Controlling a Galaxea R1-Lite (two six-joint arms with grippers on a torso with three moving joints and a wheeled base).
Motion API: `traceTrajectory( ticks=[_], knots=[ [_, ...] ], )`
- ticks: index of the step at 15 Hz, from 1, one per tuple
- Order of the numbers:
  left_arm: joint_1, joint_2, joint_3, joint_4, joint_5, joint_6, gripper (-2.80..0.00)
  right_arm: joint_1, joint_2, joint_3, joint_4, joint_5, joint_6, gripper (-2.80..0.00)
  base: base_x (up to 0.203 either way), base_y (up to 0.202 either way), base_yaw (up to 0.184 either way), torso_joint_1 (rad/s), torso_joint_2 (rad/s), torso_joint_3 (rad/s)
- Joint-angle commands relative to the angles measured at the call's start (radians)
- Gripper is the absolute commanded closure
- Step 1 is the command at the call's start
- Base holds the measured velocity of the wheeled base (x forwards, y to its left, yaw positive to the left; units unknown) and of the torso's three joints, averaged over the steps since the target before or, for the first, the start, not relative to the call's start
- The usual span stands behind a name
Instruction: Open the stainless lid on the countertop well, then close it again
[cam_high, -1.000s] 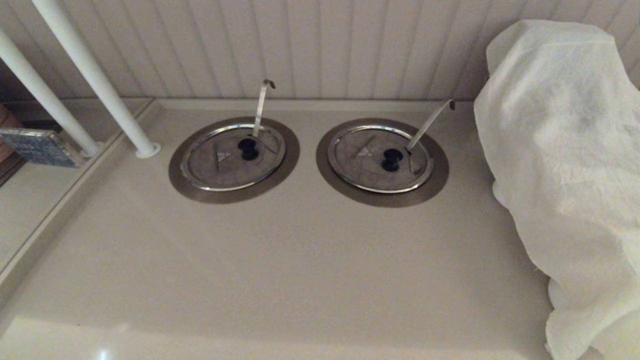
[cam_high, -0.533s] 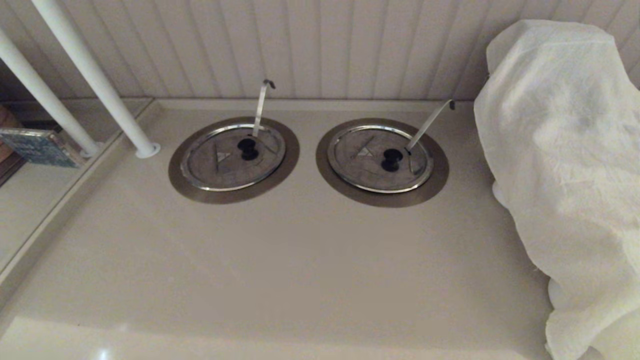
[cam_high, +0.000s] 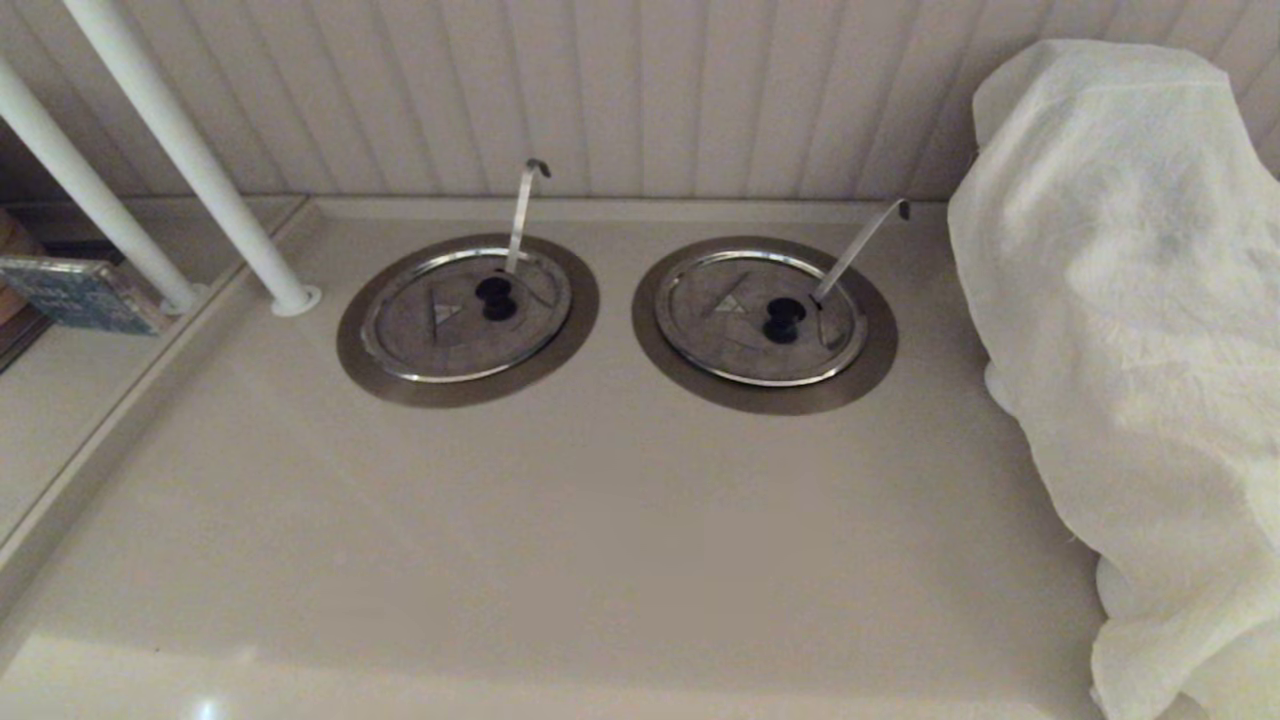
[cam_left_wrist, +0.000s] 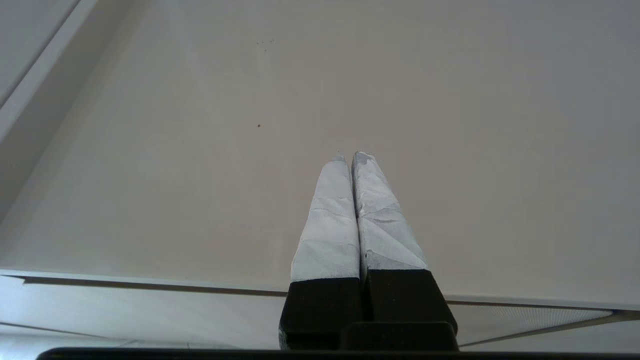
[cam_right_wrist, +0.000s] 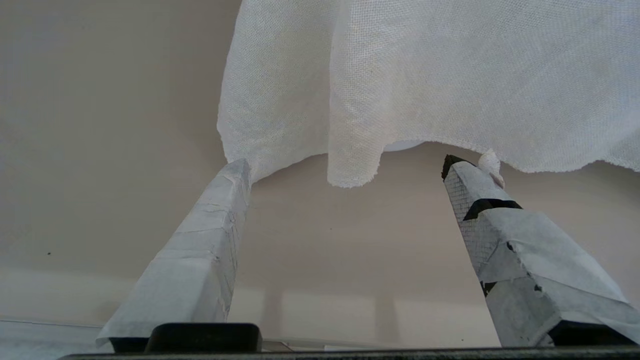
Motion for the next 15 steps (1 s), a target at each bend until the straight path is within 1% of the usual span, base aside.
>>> traceTrajectory(
  ticks=[1,8,11,15],
  knots=[
    [0.000,0.003,0.000,-0.001,0.000,0.000,0.00,0.000,-0.002,0.002,0.000,0.000,-0.001,-2.80,0.000,0.000,0.000,0.000,0.00,0.000],
    [0.000,0.003,0.000,0.001,0.000,0.000,0.00,0.000,-0.002,0.002,0.000,0.002,-0.007,-2.80,0.000,0.000,0.000,0.000,0.00,0.000],
    [0.000,0.003,0.000,-0.001,0.000,0.000,0.00,0.000,0.000,0.002,-0.003,-0.020,0.024,-2.80,0.000,0.000,0.000,0.000,0.00,0.000],
    [0.000,0.002,0.000,0.000,0.000,0.000,0.00,0.000,-0.002,0.002,-0.003,-0.021,0.024,-2.80,0.000,0.000,0.000,0.000,0.00,0.000]
  ],
)
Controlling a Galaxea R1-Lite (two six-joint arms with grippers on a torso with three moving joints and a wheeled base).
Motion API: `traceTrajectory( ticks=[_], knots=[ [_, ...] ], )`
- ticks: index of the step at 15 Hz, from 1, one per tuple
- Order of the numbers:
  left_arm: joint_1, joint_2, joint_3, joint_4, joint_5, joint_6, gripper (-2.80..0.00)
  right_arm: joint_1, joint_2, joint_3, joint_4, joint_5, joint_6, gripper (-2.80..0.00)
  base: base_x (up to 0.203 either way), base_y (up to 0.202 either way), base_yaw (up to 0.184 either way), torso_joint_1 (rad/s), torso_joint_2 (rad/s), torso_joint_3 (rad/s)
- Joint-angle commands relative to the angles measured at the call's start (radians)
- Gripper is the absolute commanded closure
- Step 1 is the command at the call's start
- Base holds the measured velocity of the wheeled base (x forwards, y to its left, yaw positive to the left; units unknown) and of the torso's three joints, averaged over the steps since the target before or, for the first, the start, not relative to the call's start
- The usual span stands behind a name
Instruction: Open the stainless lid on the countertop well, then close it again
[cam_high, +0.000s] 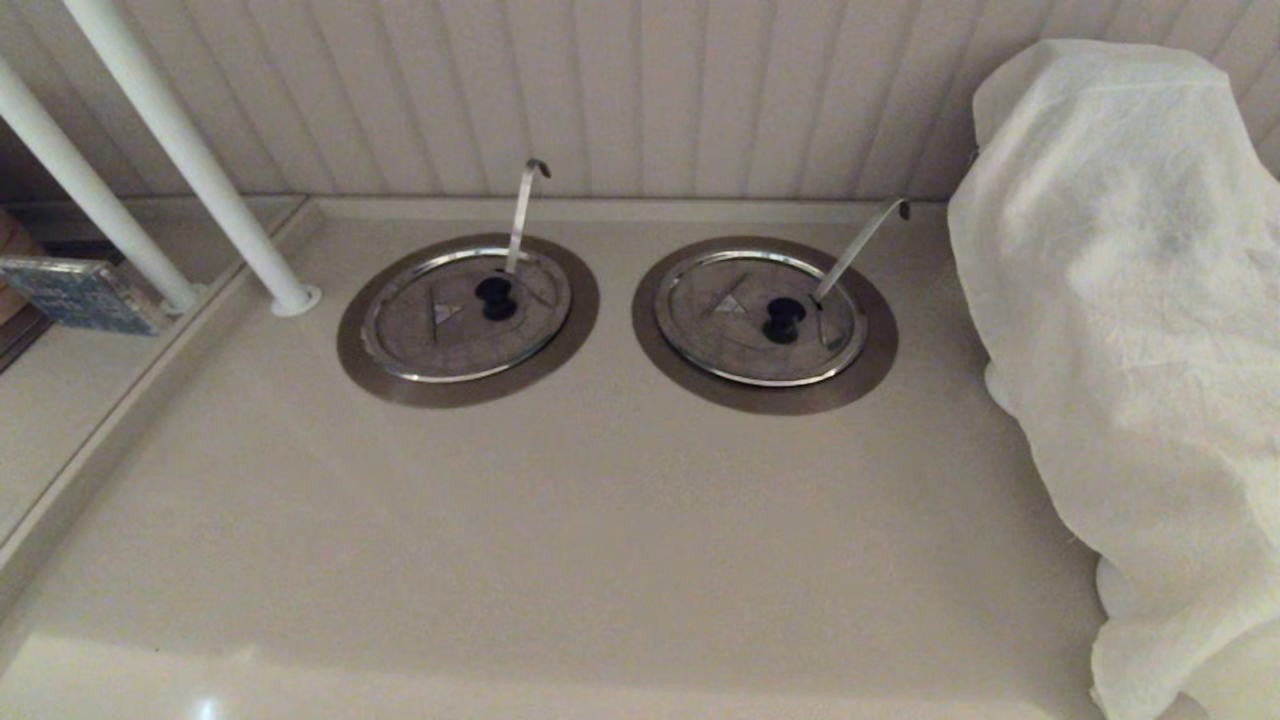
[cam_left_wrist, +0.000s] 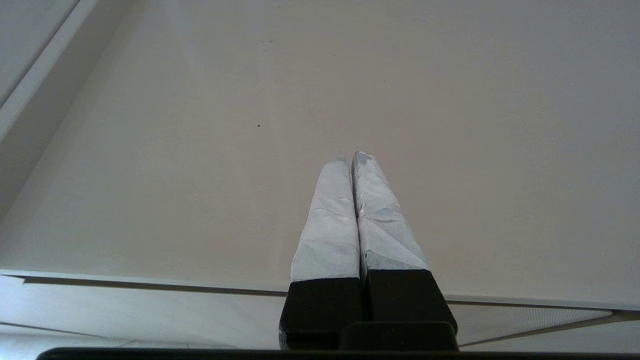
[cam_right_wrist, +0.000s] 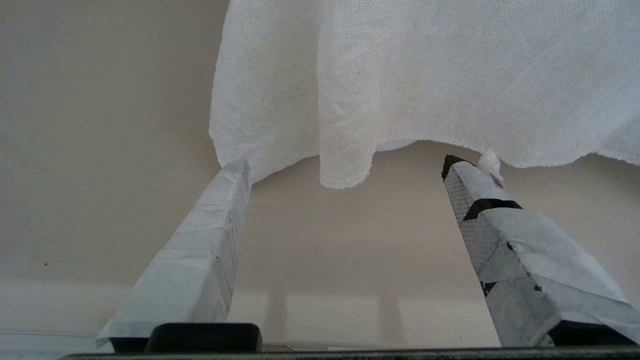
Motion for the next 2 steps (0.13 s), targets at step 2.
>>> traceTrajectory(
  ticks=[2],
  knots=[
    [0.000,0.003,0.000,0.000,0.000,0.001,0.00,0.000,-0.002,0.002,0.000,0.000,-0.001,-2.80,0.000,0.000,0.000,0.000,0.00,0.000]
  ],
)
